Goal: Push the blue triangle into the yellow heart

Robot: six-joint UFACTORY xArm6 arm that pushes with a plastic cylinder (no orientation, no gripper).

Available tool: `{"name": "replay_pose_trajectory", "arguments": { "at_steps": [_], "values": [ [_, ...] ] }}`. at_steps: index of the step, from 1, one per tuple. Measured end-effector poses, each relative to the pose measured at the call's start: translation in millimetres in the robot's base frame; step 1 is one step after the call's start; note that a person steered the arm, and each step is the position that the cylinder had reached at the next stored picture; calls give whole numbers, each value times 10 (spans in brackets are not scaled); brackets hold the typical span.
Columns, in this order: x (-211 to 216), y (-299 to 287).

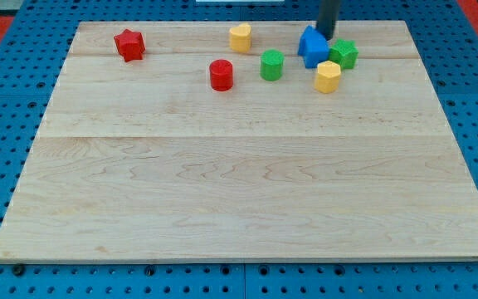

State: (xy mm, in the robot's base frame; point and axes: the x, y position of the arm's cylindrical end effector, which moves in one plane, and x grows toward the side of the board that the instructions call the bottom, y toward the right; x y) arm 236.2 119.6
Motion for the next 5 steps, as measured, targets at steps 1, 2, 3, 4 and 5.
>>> {"name": "replay_pose_trajectory", "arguments": {
  "at_steps": [1, 2, 3, 4, 5],
  "values": [
    [-95, 185],
    [11, 126],
    [168, -854],
    [37, -535],
    [-166, 223]
  ]
}}
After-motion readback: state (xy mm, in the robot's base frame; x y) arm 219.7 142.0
